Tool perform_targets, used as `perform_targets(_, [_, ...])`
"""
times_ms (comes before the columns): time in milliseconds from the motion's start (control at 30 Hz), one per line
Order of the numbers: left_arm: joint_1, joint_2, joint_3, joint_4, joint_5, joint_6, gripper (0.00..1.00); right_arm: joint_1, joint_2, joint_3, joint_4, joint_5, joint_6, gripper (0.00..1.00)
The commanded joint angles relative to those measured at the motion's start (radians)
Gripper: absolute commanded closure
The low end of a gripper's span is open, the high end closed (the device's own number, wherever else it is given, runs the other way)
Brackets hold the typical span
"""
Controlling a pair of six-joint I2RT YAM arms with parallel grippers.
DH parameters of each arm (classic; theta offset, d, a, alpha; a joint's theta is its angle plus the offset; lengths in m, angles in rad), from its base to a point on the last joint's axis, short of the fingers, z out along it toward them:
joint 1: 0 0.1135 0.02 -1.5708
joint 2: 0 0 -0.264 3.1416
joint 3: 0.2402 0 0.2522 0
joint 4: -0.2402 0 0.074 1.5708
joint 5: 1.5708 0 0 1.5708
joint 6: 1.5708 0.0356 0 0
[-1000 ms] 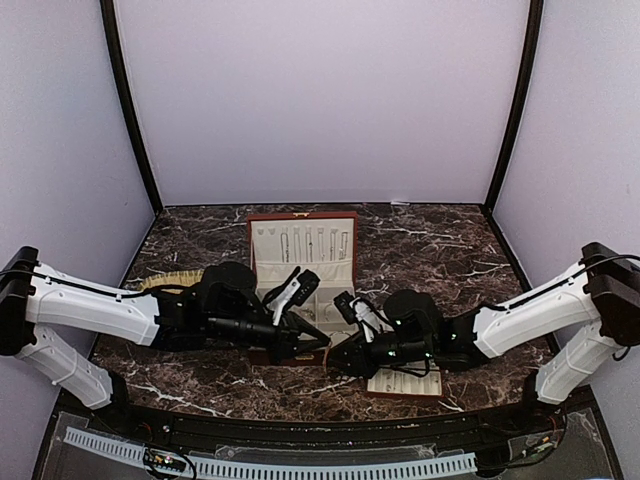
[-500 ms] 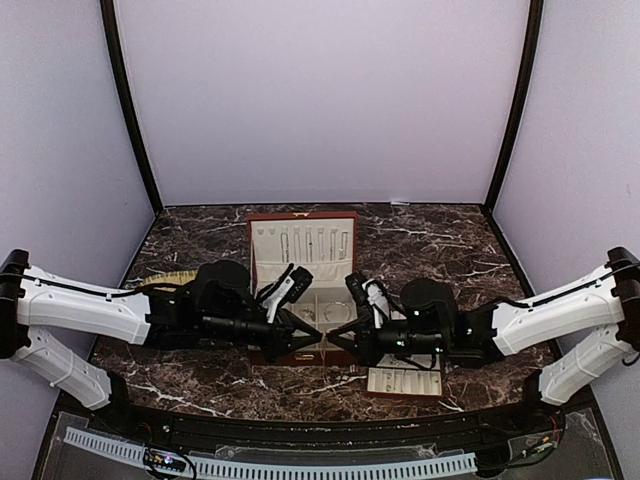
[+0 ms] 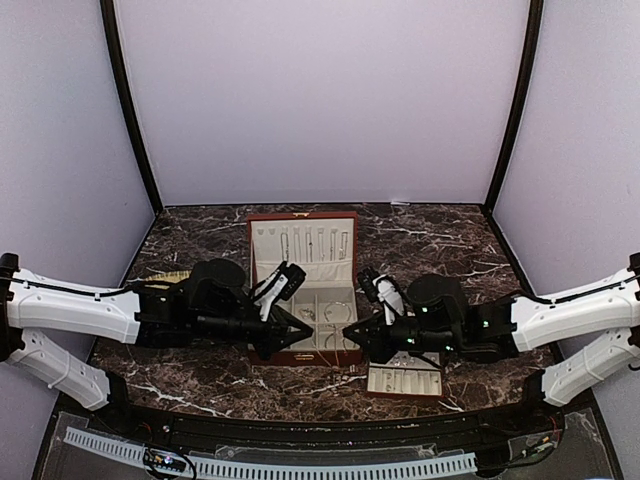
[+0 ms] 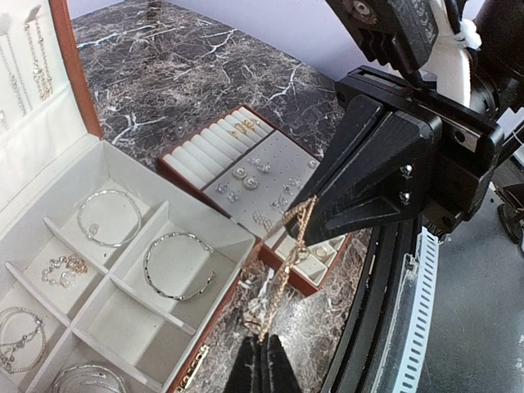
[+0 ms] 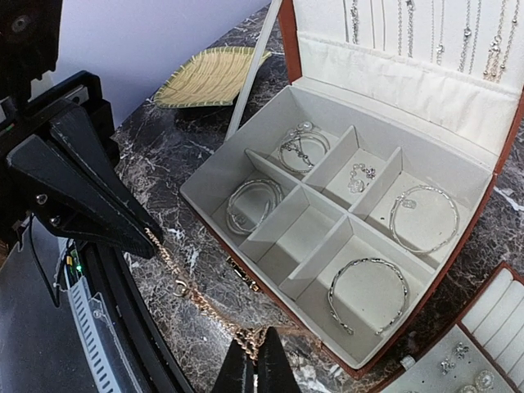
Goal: Organize the mixed jewelry
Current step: Pass from the left arm to the right, then pass from the right arm to the left
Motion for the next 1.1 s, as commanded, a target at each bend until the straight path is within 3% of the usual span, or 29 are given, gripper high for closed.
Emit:
perform_targets(0, [0.001, -0.025, 0.018, -0.021, -0.013, 0.021, 1.0, 0.0, -0.007, 0.042, -0.04, 0.01, -0.011, 1.0])
perform_targets(267, [0.002, -0.007, 0.015, 0.032, 0.038, 0.036, 1.0, -0.001, 0.015, 0.076, -0.056, -0.084, -0.021, 1.0])
perform_targets(433, [0.002, 0.035, 0.01, 0.085, 0.084, 0.013, 0.81, 0.0, 0.034, 0.087, -0.053, -0.131, -0.017, 1.0])
perform_targets(733, [0.002, 0.105, 0.004, 0.2, 0.109, -0.011, 0.61, -0.001, 0.006, 0.077, -0.047, -0.156, -0.011, 1.0])
perform_targets(933, [0.002, 0.16, 0.016, 0.243, 0.122, -0.021, 0.61, 0.0, -0.017, 0.067, -0.046, -0.155, -0.002, 1.0])
perform_targets(1067, [0.002, 0.175, 0.02, 0.239, 0.124, -0.015, 0.67, 0.0, -0.025, 0.066, -0.046, -0.155, 0.001, 1.0])
